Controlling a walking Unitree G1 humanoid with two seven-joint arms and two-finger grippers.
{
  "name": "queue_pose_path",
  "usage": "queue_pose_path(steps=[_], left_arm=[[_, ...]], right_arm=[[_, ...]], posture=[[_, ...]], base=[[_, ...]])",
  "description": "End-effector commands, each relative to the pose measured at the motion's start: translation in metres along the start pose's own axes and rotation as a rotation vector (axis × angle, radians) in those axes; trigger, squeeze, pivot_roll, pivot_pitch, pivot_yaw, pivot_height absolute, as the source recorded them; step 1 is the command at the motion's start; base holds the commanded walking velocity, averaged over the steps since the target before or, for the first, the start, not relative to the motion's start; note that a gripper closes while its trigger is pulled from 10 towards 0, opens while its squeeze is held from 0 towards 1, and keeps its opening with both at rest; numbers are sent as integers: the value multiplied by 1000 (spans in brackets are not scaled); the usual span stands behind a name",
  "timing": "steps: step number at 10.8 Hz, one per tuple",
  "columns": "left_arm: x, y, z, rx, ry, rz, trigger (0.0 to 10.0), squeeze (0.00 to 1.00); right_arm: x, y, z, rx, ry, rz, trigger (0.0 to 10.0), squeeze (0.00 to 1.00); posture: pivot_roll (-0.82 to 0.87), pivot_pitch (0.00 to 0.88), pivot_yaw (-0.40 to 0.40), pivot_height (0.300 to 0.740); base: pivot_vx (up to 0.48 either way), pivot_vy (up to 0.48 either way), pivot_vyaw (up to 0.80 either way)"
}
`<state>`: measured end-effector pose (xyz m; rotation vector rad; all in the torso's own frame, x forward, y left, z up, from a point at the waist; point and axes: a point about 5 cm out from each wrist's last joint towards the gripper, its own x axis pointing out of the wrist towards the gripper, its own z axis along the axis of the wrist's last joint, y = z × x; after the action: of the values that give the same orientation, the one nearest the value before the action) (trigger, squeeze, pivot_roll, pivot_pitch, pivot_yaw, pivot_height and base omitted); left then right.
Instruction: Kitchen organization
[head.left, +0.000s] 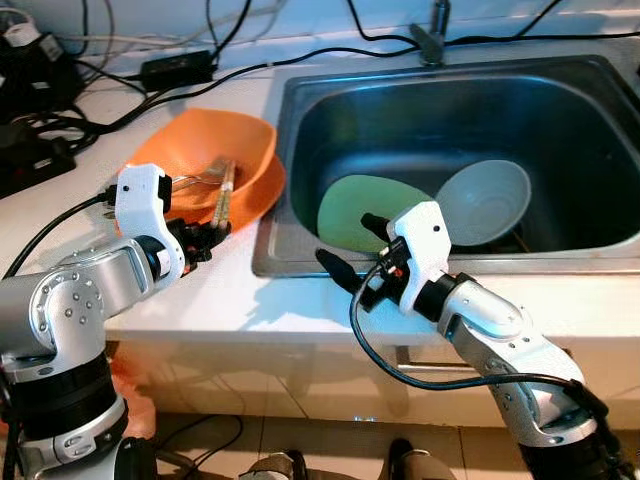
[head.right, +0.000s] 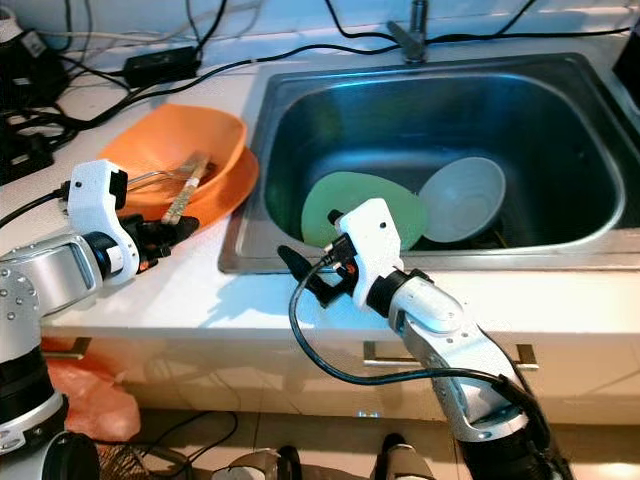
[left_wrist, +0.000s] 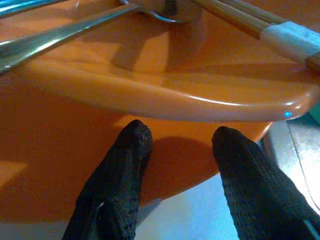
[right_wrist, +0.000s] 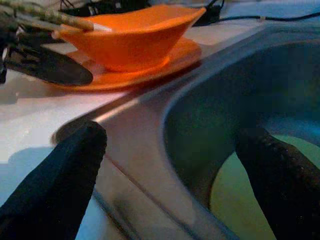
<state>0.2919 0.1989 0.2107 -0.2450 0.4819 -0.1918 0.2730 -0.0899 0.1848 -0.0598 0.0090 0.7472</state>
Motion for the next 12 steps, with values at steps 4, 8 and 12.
queue_pose_path(steps=[4, 8, 12], left_arm=[[-2, 3, -16, -31, 79, 16, 10000, 0], [-6, -4, -19, -19, 100, -19, 10000, 0], [-13, -8, -21, -6, 119, -41, 10000, 0]], right_arm=[[3, -1, 13, 29, -75, 21, 10000, 0], [4, -1, 18, 29, -98, 35, 10000, 0], [6, -2, 15, 25, -87, 37, 10000, 0]], posture=[[192, 113, 146, 740], [193, 101, 146, 740], [204, 91, 143, 740]], base=[[0, 0, 0], [0, 0, 0], [0, 0, 0]])
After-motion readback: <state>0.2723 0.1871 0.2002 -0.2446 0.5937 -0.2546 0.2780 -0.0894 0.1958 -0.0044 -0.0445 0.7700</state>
